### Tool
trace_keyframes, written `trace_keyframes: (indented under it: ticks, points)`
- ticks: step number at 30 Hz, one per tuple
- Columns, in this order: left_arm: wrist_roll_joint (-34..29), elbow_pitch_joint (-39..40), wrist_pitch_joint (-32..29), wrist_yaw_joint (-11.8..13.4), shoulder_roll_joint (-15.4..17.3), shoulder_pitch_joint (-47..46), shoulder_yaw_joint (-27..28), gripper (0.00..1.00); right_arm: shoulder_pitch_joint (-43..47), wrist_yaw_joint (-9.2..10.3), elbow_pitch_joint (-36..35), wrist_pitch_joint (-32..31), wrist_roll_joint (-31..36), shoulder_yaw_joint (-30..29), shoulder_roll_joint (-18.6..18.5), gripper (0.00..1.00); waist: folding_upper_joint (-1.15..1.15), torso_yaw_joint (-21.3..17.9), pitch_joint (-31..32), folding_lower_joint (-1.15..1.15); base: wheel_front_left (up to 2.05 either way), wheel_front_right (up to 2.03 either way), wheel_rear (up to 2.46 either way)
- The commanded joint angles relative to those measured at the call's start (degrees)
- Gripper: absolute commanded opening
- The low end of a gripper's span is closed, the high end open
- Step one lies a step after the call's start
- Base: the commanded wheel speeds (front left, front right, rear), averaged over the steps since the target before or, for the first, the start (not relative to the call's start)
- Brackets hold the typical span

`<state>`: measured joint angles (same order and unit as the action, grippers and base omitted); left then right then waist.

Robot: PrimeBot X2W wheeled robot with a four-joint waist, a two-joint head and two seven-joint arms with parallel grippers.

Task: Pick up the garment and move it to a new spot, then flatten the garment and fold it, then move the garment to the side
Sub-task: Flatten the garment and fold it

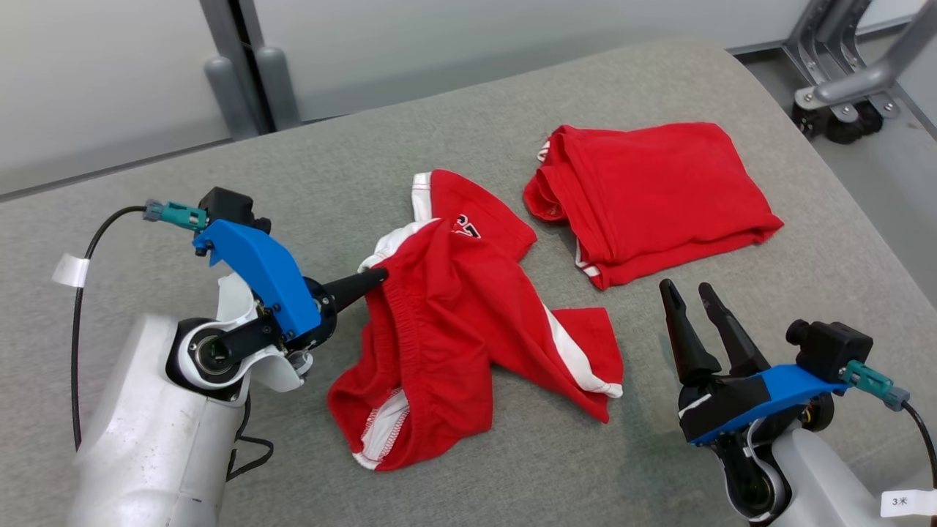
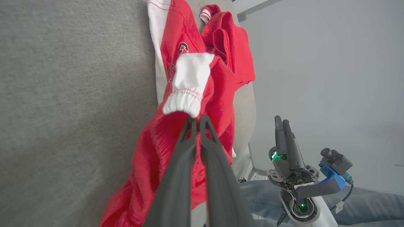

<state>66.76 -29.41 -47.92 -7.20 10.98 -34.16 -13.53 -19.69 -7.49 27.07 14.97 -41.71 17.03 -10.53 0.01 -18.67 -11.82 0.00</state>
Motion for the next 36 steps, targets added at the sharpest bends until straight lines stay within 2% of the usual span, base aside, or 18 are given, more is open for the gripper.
trace_keyframes:
  ticks: [1,6,12,16,20,24,27,29,33,35,36]
  points:
    - [0.7,0.8,0.4,-0.5,0.4,0.0,-0.4,0.00,-0.4,-0.01,0.1,0.3,0.2,-0.1,-0.2,1.00,-0.01,0.4,0.2,0.00,0.00,0.00,0.00]
    - [3.4,4.4,-0.7,-0.5,1.5,1.3,-4.0,0.00,0.6,-0.01,0.6,0.2,0.5,-0.3,-1.1,1.00,-0.01,2.6,3.0,0.00,0.00,0.00,0.00]
    - [7.1,11.5,-5.7,-0.5,4.1,4.2,-9.8,0.00,1.8,-0.01,1.3,0.3,0.5,-0.4,-2.7,1.00,-0.01,6.5,7.0,0.00,0.00,0.00,0.00]
    - [8.6,18.5,-10.4,-0.5,7.9,8.0,-14.0,0.00,2.9,-0.01,1.8,0.2,0.4,-0.8,-4.0,1.00,-0.01,9.3,8.7,0.00,0.00,0.00,0.00]
    - [7.6,25.2,-12.1,-0.5,13.1,12.7,-17.5,0.00,3.6,-0.01,1.8,0.0,0.4,-1.9,-5.2,1.00,-0.01,11.7,9.4,0.00,0.00,0.00,0.00]
    - [5.7,28.5,-10.1,-0.5,18.0,17.3,-18.5,0.00,4.0,-0.01,1.6,-0.2,0.8,-2.8,-6.0,1.00,-0.01,13.6,9.7,0.00,0.00,0.00,0.00]
    - [3.8,27.9,-6.2,-0.5,20.2,21.0,-18.0,0.00,4.3,-0.01,1.3,-0.3,1.0,-3.6,-6.2,1.00,-0.01,14.4,9.6,0.00,0.00,0.00,0.00]
    - [2.8,26.3,-2.9,-0.5,20.4,23.0,-17.3,0.00,4.5,-0.01,1.2,-0.4,1.3,-3.9,-6.2,1.00,-0.01,14.9,9.5,0.00,0.00,0.00,0.00]
    - [2.8,21.3,3.5,-0.3,18.2,25.8,-16.2,0.00,4.6,-0.01,1.2,-0.8,1.6,-4.2,-6.0,1.00,-0.01,15.6,9.2,0.00,0.00,0.00,0.00]
    - [1.4,18.9,6.6,-0.3,17.8,25.9,-16.2,0.47,4.6,-0.01,1.2,-1.0,1.8,-4.3,-5.9,1.00,-0.01,15.8,9.1,0.00,0.00,0.00,0.00]
    - [0.8,18.2,7.9,-0.3,17.6,25.7,-16.7,1.00,4.6,-0.01,1.2,-1.1,1.8,-4.3,-5.9,1.00,-0.01,15.9,9.1,0.00,0.00,0.00,0.00]
